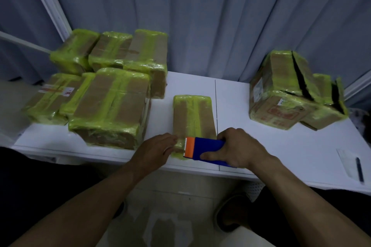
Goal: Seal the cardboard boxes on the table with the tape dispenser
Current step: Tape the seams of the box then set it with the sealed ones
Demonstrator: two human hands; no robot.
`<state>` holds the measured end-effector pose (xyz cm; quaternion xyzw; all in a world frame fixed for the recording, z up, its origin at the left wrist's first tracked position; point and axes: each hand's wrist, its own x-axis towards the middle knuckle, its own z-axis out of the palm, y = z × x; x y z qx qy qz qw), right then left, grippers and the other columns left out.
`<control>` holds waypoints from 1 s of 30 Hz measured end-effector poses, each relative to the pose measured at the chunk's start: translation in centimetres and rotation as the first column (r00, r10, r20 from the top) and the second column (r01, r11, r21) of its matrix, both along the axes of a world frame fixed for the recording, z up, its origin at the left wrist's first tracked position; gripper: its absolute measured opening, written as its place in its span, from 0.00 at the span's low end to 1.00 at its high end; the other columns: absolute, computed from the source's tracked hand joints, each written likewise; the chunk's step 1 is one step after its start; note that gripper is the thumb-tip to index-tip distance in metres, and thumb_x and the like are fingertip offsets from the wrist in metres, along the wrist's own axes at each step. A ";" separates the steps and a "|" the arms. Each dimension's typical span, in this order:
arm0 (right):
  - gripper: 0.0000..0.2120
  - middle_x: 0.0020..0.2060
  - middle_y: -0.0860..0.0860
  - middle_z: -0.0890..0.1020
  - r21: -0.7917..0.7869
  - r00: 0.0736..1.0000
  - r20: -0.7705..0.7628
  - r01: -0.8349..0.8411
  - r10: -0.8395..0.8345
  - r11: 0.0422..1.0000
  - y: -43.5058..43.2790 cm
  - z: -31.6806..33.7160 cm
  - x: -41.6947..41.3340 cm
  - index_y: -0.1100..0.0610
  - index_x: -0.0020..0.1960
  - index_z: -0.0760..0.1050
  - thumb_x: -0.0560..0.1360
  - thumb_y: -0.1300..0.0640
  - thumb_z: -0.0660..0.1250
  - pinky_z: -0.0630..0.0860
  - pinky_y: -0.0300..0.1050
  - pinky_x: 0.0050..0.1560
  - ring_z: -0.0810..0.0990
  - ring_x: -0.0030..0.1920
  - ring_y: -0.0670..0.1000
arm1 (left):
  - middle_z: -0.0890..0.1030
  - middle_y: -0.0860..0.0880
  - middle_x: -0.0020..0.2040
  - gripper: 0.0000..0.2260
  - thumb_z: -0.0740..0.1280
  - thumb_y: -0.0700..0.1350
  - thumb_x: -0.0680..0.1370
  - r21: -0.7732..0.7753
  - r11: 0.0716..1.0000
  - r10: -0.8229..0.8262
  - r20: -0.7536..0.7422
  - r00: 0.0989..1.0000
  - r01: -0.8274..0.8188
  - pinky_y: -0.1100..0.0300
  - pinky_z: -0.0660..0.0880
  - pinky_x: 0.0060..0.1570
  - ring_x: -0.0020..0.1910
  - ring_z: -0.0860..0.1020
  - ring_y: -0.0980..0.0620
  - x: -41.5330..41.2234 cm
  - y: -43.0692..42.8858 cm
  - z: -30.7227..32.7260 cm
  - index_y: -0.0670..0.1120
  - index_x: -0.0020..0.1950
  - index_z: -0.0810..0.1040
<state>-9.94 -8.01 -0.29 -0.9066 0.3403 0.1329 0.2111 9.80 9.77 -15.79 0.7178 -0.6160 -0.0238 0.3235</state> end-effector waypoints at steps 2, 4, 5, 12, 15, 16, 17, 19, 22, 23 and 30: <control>0.27 0.34 0.44 0.80 -0.028 1.000 0.006 0.017 -0.017 0.999 -0.4 0.7 -0.8 0.49 0.41 0.78 0.60 0.27 0.77 0.74 0.40 0.34 0.81 0.37 0.44 | 0.82 0.47 0.59 0.14 0.69 0.41 0.79 0.004 1.000 0.015 0.005 1.000 -0.015 0.58 0.77 0.58 0.56 0.80 0.50 0.1 0.2 -0.2 0.43 0.64 0.79; 0.27 0.34 0.43 0.79 -0.070 1.000 -0.008 0.006 -0.007 0.997 -0.4 0.9 -1.1 0.48 0.41 0.77 0.60 0.27 0.76 0.73 0.40 0.33 0.80 0.37 0.44 | 0.81 0.47 0.59 0.14 0.68 0.41 0.79 0.009 1.000 0.018 0.022 1.000 -0.018 0.58 0.76 0.59 0.56 0.80 0.49 -0.1 0.3 -0.2 0.43 0.65 0.79; 0.27 0.35 0.43 0.79 -0.084 1.000 -0.018 0.000 -0.002 0.997 -0.3 0.8 -1.1 0.48 0.41 0.77 0.60 0.26 0.76 0.74 0.41 0.34 0.80 0.38 0.44 | 0.81 0.47 0.58 0.14 0.68 0.40 0.79 0.007 1.000 0.018 0.016 1.000 -0.018 0.57 0.76 0.58 0.55 0.80 0.49 -0.2 0.2 -0.1 0.43 0.65 0.78; 0.32 0.41 0.43 0.79 -0.040 0.998 -0.053 -0.021 0.019 0.999 -0.1 -0.1 0.1 0.49 0.53 0.77 0.62 0.26 0.75 0.81 0.44 0.44 0.81 0.44 0.47 | 0.79 0.45 0.61 0.29 0.72 0.27 0.71 0.054 0.998 -0.044 0.071 0.996 0.040 0.61 0.77 0.49 0.55 0.79 0.49 -1.1 1.2 0.9 0.50 0.68 0.78; 0.34 0.42 0.44 0.79 -0.030 0.998 -0.063 -0.016 0.015 0.999 -0.1 -0.3 0.4 0.50 0.56 0.78 0.62 0.26 0.75 0.80 0.43 0.45 0.81 0.46 0.47 | 0.77 0.48 0.65 0.21 0.73 0.39 0.75 0.055 0.998 -0.008 0.044 0.999 0.005 0.56 0.80 0.51 0.58 0.78 0.49 -1.4 1.2 0.9 0.51 0.67 0.78; 0.34 0.42 0.44 0.79 -0.028 0.998 -0.066 -0.014 0.012 1.000 -0.2 -0.4 0.4 0.50 0.57 0.78 0.63 0.26 0.75 0.79 0.43 0.44 0.81 0.46 0.48 | 0.76 0.50 0.66 0.18 0.73 0.47 0.76 0.047 0.998 0.026 0.051 0.998 -0.028 0.54 0.80 0.52 0.61 0.77 0.50 -1.5 1.0 1.0 0.52 0.66 0.79; 0.34 0.43 0.44 0.79 -0.030 0.998 -0.068 -0.014 0.012 0.999 -0.3 -0.5 0.4 0.50 0.57 0.77 0.63 0.26 0.75 0.79 0.43 0.43 0.81 0.46 0.48 | 0.76 0.52 0.67 0.18 0.74 0.53 0.75 0.049 0.997 0.054 0.073 0.996 -0.058 0.52 0.80 0.52 0.63 0.76 0.51 -1.4 0.8 1.1 0.53 0.64 0.80; 0.35 0.43 0.44 0.79 -0.032 0.998 -0.067 -0.012 0.010 0.999 -0.3 -0.7 0.3 0.50 0.58 0.78 0.63 0.26 0.75 0.79 0.43 0.44 0.81 0.47 0.48 | 0.79 0.52 0.64 0.18 0.76 0.53 0.73 0.038 0.997 0.061 0.123 0.991 -0.066 0.50 0.81 0.49 0.63 0.75 0.50 -1.4 0.2 1.4 0.52 0.61 0.82; 0.35 0.41 0.44 0.78 -0.022 0.998 -0.058 0.003 -0.004 1.000 -0.4 -1.1 0.1 0.51 0.57 0.78 0.63 0.26 0.75 0.79 0.43 0.43 0.81 0.46 0.48 | 0.83 0.50 0.55 0.17 0.78 0.44 0.72 0.020 1.000 0.022 0.122 0.992 -0.025 0.52 0.81 0.46 0.56 0.78 0.49 -1.8 -0.3 1.6 0.48 0.60 0.83; 0.34 0.40 0.43 0.78 -0.019 0.998 -0.056 0.003 -0.004 1.000 -0.3 -1.1 0.0 0.51 0.57 0.78 0.63 0.26 0.75 0.78 0.43 0.42 0.81 0.46 0.48 | 0.83 0.49 0.53 0.16 0.78 0.43 0.72 0.017 0.999 0.026 0.113 0.993 -0.028 0.53 0.81 0.44 0.54 0.78 0.50 -2.0 -0.4 1.6 0.47 0.59 0.84; 0.30 0.40 0.44 0.79 -0.015 1.000 -0.018 -0.005 0.005 1.000 0.0 -1.1 -0.5 0.49 0.51 0.77 0.63 0.27 0.75 0.76 0.42 0.38 0.81 0.44 0.48 | 0.81 0.52 0.48 0.12 0.76 0.42 0.73 0.050 0.997 0.049 0.079 0.996 -0.053 0.52 0.79 0.38 0.48 0.75 0.52 -1.7 -0.8 1.8 0.47 0.56 0.85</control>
